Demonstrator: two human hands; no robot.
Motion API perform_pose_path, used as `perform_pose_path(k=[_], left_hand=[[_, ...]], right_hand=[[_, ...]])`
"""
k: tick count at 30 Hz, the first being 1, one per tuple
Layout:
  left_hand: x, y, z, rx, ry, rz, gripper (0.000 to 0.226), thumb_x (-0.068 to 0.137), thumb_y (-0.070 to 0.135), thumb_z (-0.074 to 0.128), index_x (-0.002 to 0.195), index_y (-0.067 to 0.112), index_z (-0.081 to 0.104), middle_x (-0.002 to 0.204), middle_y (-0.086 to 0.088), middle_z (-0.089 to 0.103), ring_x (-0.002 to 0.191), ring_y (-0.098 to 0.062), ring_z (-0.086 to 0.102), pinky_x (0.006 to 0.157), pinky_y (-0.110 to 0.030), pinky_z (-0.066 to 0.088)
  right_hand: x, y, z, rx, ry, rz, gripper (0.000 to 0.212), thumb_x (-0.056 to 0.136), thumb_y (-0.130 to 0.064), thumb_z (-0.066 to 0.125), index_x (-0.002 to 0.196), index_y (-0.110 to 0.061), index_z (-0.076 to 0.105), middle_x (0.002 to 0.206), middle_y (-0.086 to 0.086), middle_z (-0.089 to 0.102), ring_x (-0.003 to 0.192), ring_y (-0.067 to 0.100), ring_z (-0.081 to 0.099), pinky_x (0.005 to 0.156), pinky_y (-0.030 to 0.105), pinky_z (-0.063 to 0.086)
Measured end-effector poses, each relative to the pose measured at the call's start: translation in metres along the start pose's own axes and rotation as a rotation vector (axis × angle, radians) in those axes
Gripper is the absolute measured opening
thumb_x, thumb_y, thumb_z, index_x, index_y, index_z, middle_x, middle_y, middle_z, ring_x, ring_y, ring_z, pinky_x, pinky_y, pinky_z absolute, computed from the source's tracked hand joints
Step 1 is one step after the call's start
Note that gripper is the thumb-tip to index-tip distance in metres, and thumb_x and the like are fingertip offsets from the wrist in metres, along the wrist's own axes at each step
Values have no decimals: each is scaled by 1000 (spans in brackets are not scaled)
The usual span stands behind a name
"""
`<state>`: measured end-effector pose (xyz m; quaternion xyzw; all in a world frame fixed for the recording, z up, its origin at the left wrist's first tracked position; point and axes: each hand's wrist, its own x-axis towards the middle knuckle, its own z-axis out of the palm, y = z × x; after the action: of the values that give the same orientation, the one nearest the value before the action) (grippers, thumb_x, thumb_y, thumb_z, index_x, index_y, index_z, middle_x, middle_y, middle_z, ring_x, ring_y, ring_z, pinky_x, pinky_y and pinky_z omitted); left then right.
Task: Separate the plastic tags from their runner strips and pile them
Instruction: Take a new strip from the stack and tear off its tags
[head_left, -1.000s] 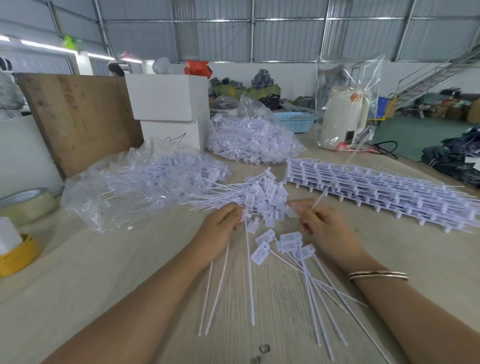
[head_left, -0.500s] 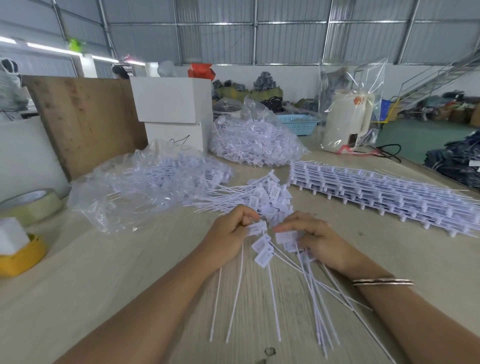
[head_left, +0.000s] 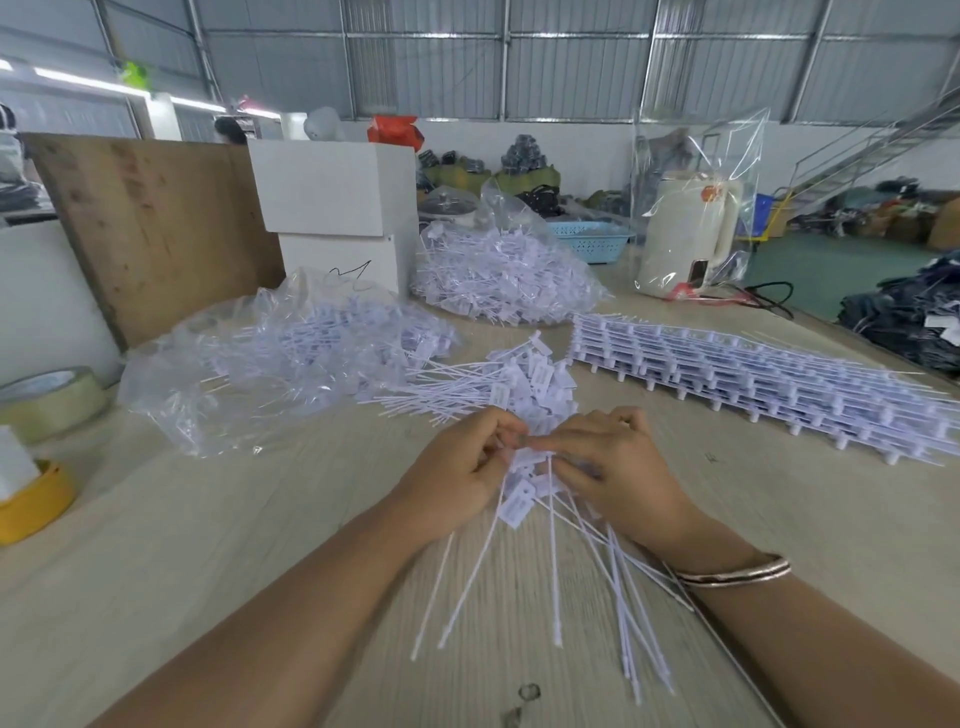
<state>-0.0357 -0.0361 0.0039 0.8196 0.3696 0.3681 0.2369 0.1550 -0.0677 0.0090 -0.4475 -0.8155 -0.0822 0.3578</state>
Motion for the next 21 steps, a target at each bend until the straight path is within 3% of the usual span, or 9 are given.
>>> perform_pose_path(k=[2,5,7,11,14,17,21], left_hand=[[1,-3,-2,29,24,-95,10,96,23,49,92,28,58,86,11,61,78,-4,57,70,-19,43],[2,-8,-3,23,43,-168,33,95,33,49,65,20,49,58,13,47,55,-5,42,56,-23,32],[0,-5,-2,21,24,-138,40,94,34,51,57,23,43,49,15,42,49,0,36,51,-18,28],[1,1,-2,47,9,-61,41,96,27,51,57,27,38,50,12,38,48,-1,36,50,-17,28],[1,2,-3,41,-14,-32,38,96,27,49,60,26,37,55,10,37,49,-1,36,51,-17,29],[1,3,-3,72,14,12,37,96,25,50,62,28,37,55,10,38,52,0,40,53,-18,30],[2,4,-2,104,56,60,35,96,22,50,64,29,38,57,11,39,53,-1,40,53,-18,28]], right_hand=[[1,1,-1,14,63,9,25,80,-13,65,101,-23,72,87,-7,69,77,14,63,76,33,28],[1,3,-3,35,77,25,27,80,-7,69,101,-23,72,92,-6,70,81,14,64,76,34,32],[0,3,-2,19,50,30,27,80,-8,70,102,-23,71,93,-6,70,83,14,64,77,32,30],[1,0,1,1,-15,66,20,79,-25,73,97,-19,67,91,-6,65,79,8,58,76,26,23],[2,0,2,9,-20,75,16,80,-26,72,93,-19,65,86,-9,63,76,8,57,74,25,23],[2,3,2,95,-36,100,13,81,-33,70,89,-22,68,78,-13,63,69,7,58,78,31,31],[4,6,3,270,-43,131,24,80,-42,65,85,-19,72,71,-11,67,60,0,56,71,40,45]])
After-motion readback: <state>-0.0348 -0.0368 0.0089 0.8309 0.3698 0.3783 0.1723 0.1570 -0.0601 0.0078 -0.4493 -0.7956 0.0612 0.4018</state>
